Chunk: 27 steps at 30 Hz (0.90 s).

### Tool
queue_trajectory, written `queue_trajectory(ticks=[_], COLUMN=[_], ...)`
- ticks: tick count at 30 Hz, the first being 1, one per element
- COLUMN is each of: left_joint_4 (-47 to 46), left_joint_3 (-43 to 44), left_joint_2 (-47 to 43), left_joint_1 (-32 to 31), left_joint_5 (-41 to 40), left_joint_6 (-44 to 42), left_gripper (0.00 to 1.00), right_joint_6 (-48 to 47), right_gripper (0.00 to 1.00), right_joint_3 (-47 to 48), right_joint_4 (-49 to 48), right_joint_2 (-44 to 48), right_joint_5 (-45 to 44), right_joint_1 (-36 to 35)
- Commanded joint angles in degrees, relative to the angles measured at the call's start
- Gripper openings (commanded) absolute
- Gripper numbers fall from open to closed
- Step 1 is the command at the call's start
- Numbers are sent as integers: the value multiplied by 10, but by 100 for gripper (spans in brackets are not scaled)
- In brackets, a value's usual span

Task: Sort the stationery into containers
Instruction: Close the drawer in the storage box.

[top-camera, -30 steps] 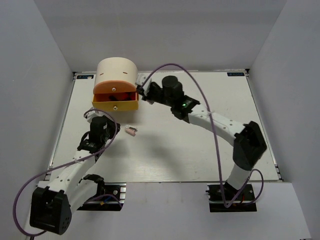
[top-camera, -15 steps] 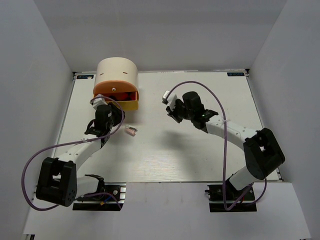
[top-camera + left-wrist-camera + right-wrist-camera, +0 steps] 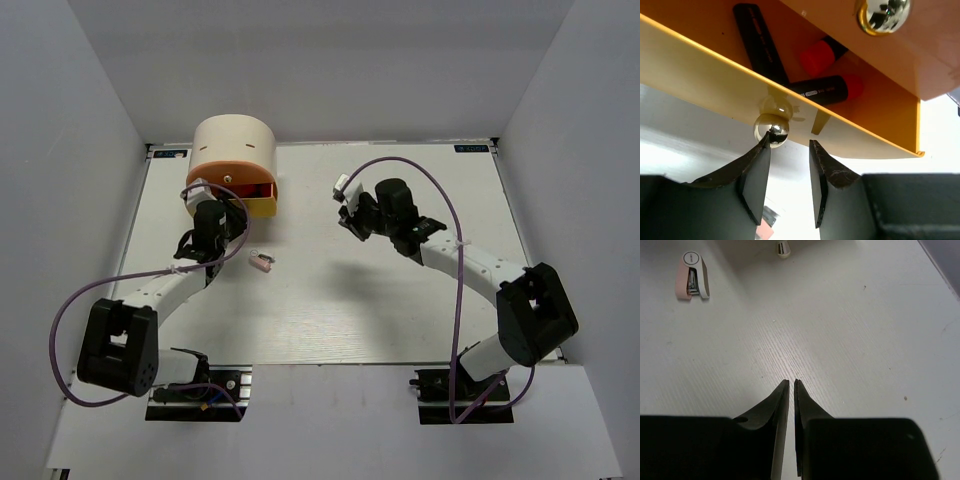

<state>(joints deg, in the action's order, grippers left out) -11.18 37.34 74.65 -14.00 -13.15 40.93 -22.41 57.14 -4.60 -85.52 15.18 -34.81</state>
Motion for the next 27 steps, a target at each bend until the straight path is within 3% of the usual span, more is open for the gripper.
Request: queue_trajectory(ticks=[1, 27], left_joint_4=[-23, -125], left_joint_3=[26, 64], left_joint_2=[6, 98], left_joint_1=[3, 3], left_joint_5=[-33, -50], left_joint_6=[-7, 50], left_gripper=[47, 47], right_joint_6=[10, 6], right_gripper=[14, 17], right_joint_3=[-9, -13], right_joint_4=[-16, -5], right_joint_2=[18, 7], right_joint_5=[12, 13], right_joint_1=[4, 14])
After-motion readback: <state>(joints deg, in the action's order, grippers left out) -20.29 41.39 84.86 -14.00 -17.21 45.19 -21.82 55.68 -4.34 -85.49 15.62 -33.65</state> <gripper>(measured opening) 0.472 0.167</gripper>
